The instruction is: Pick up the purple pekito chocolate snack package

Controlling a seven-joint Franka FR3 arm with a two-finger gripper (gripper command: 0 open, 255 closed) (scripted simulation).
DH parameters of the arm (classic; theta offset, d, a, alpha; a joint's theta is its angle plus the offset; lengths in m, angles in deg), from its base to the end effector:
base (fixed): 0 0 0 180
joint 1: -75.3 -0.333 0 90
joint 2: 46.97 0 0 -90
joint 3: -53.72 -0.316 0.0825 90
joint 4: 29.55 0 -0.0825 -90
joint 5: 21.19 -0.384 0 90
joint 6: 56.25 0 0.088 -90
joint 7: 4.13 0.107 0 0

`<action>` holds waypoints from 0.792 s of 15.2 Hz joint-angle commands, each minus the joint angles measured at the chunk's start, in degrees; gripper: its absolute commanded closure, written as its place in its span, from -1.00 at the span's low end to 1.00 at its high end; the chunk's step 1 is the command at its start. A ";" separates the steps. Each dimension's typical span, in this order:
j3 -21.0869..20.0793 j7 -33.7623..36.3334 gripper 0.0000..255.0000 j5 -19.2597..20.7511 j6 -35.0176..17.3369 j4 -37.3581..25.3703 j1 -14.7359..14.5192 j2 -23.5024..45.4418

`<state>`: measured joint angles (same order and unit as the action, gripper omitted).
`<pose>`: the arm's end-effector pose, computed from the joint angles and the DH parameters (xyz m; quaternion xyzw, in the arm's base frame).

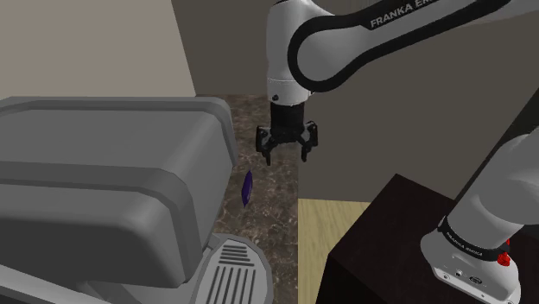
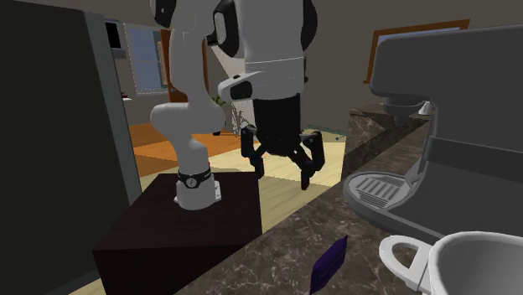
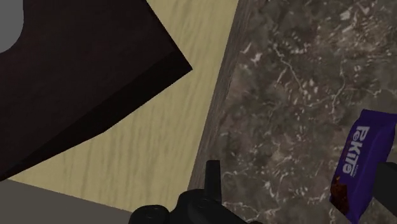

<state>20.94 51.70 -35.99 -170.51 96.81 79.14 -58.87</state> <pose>0.4190 0.2594 0.4515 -0.9547 0.2908 0.0517 0.0353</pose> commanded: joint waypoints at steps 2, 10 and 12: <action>-3.04 9.14 -1.00 3.98 -3.42 -3.89 0.49 7.50; -3.11 29.63 -1.00 17.37 -6.95 -17.02 -3.63 26.90; -2.88 29.84 -1.00 17.85 -8.30 -16.29 -3.84 27.64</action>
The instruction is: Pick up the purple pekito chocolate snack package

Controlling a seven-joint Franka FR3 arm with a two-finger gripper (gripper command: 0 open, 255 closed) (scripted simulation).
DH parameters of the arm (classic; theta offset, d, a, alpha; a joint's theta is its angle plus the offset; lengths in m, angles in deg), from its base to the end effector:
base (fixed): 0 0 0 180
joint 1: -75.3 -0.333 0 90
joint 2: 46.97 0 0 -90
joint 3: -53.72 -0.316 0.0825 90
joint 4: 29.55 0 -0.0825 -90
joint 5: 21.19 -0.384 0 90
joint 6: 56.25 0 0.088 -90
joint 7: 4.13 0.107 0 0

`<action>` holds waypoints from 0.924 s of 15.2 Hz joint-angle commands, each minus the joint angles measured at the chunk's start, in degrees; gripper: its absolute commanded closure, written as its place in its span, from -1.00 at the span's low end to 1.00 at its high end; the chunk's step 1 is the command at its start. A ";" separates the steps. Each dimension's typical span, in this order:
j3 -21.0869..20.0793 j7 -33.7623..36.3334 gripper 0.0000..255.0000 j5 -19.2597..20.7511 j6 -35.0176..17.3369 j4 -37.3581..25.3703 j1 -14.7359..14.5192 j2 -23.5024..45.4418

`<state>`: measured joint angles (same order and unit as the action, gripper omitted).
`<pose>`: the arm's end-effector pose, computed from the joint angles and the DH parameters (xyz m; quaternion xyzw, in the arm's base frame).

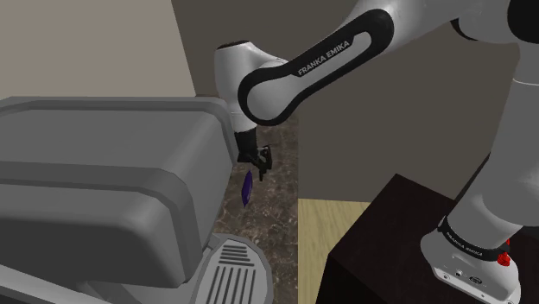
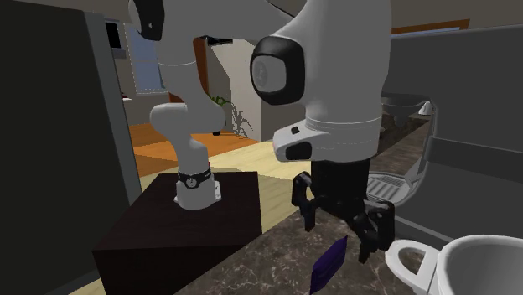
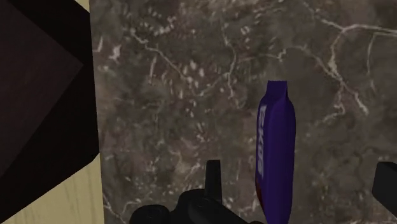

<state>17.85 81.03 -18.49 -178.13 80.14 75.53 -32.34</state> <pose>0.5027 0.3364 0.3864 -0.9086 0.4142 0.0454 0.0298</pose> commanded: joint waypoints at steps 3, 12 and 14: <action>0.53 0.88 -1.00 1.16 -2.70 1.37 -0.54 2.32; 0.92 0.25 1.00 0.83 -6.97 6.13 -0.22 1.76; 0.89 0.07 1.00 0.67 -7.06 6.40 -0.08 1.53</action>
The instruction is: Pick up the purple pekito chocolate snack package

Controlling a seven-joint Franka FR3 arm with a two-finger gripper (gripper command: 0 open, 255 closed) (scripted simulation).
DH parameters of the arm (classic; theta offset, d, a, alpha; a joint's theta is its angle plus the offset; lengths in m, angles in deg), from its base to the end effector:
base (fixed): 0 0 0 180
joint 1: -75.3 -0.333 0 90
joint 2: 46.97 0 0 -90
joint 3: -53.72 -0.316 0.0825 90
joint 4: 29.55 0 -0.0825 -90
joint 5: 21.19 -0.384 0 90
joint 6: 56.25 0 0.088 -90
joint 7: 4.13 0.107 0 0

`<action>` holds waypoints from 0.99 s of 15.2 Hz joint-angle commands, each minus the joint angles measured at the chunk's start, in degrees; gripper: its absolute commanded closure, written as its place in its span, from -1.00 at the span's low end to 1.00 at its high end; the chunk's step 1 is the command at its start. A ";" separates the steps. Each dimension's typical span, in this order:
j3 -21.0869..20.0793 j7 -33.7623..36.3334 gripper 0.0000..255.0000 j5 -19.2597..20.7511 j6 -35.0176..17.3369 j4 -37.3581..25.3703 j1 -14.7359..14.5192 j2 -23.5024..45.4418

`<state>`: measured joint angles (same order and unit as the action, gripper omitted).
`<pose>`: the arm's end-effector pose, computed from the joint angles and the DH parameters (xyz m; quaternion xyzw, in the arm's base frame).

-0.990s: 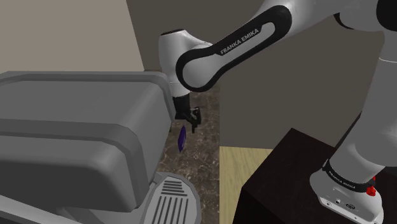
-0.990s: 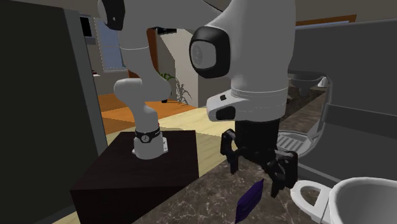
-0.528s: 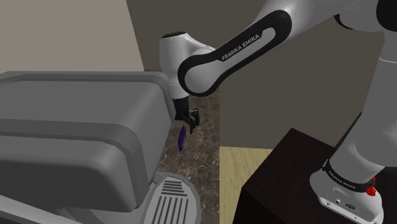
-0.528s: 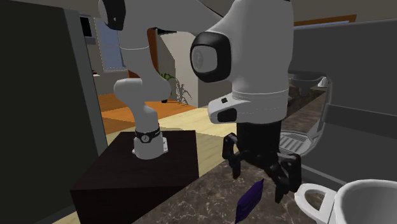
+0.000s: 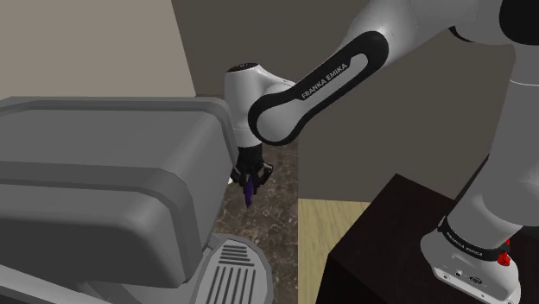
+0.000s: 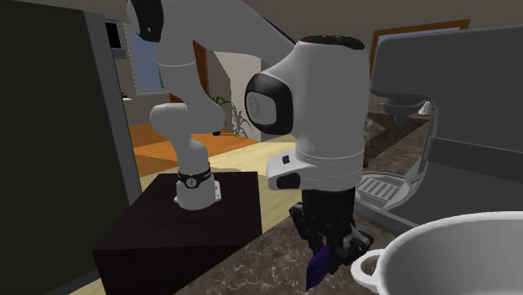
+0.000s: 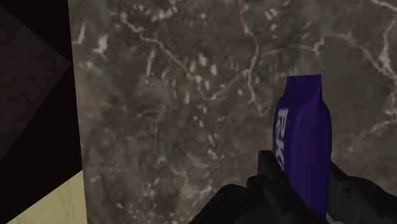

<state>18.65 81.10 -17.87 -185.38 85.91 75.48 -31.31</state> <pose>0.4938 0.3278 0.3426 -0.9073 0.4167 0.0436 0.0348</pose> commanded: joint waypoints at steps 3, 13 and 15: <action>0.33 1.08 1.00 1.16 2.85 -3.65 -1.02 2.33; -0.69 -0.08 1.00 -1.42 9.57 -7.07 -0.08 -1.57; -0.83 -0.25 1.00 -1.84 10.95 -7.91 0.06 -2.21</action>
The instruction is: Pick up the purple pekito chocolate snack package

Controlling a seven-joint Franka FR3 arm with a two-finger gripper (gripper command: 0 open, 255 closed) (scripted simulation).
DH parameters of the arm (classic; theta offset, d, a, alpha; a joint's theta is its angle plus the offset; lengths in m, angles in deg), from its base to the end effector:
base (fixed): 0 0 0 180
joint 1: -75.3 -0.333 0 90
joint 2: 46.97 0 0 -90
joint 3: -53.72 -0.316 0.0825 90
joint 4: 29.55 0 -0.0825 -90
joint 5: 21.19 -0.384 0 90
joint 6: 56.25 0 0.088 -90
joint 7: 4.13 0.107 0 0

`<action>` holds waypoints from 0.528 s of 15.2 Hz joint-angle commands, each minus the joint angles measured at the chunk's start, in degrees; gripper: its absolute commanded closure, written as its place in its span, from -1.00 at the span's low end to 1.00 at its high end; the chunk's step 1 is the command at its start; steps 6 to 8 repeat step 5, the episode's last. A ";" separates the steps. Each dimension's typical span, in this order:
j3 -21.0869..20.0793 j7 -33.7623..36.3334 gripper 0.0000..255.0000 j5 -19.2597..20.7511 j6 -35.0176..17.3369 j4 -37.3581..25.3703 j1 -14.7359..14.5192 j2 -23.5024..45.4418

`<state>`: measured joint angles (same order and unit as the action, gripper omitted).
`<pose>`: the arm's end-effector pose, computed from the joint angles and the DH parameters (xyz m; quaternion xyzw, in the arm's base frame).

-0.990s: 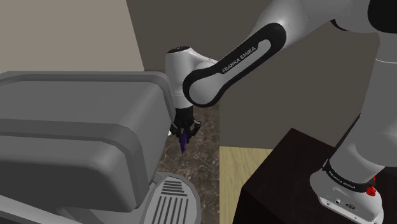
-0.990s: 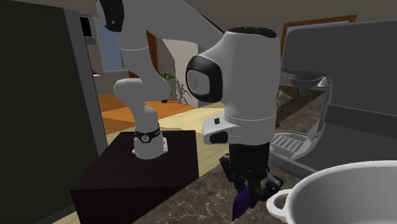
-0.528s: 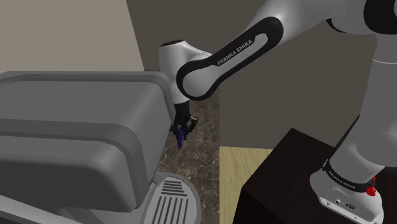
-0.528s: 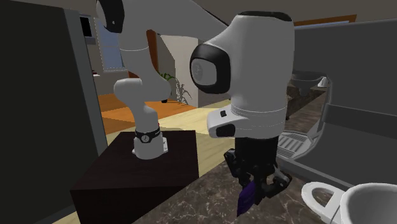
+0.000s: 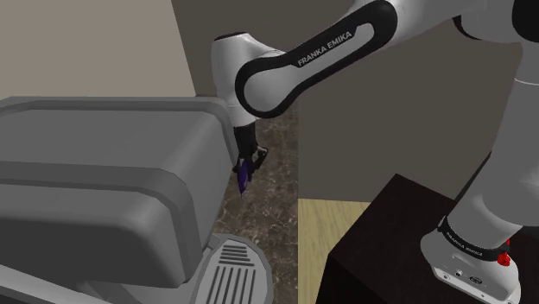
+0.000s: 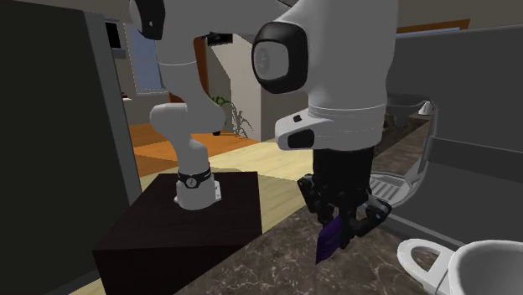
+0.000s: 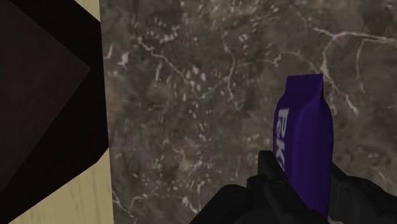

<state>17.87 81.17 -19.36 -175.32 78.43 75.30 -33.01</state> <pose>0.5026 0.3385 0.4017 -0.9072 0.4168 0.0504 0.0265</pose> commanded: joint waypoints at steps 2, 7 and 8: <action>-0.17 -0.46 1.00 -0.73 2.29 -1.32 0.36 -1.12; -0.23 -0.54 1.00 -0.94 3.10 -1.86 0.42 -1.45; -0.23 -0.54 1.00 -0.94 3.10 -1.86 0.42 -1.45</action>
